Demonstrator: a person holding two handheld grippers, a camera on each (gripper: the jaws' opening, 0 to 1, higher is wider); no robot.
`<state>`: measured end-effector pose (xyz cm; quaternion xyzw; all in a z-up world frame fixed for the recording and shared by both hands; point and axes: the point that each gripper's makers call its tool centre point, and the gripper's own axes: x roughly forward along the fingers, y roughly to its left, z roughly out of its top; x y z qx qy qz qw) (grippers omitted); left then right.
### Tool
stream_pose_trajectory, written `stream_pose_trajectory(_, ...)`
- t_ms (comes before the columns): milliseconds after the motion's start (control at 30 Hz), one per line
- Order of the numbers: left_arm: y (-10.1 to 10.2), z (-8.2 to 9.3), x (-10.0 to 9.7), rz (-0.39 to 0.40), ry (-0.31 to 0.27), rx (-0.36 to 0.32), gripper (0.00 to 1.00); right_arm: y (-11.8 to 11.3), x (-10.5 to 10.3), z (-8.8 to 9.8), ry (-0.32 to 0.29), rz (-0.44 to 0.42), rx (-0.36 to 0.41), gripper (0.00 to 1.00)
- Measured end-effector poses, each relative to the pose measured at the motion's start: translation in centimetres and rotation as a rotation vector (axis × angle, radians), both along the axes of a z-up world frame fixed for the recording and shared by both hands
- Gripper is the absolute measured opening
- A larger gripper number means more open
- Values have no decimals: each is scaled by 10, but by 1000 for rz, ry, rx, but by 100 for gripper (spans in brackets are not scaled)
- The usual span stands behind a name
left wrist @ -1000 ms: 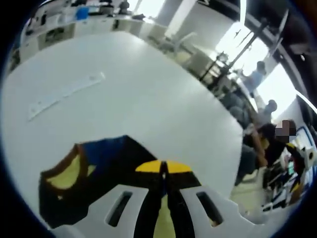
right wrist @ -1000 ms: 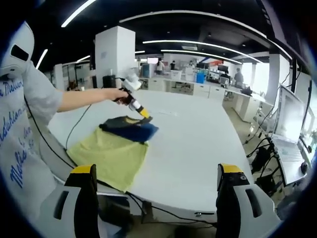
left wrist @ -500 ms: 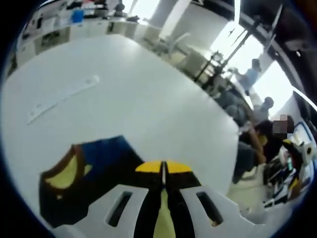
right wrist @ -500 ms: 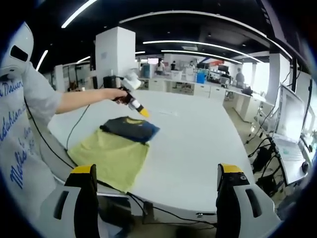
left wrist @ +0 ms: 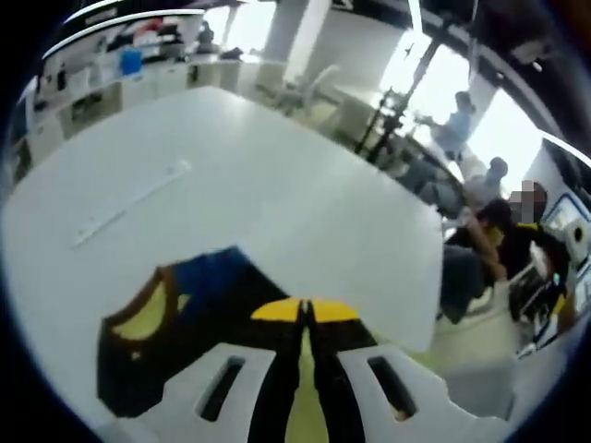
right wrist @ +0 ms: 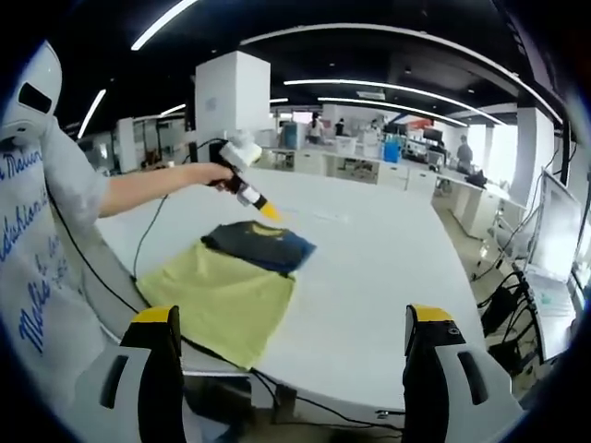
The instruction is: Fold the garment on the visible template until the final outline fits inside the template.
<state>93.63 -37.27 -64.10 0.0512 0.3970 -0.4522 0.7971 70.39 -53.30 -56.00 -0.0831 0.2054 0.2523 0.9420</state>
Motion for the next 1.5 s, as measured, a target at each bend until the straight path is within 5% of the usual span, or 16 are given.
stream_pose_trajectory(967, 65, 34, -47, -52, -210, 65, 56, 43, -9, 8, -28, 70, -15, 100)
stream_pose_trajectory(1500, 108, 58, -70, -39, -298, 85, 72, 68, -8, 13, -47, 108, -38, 100)
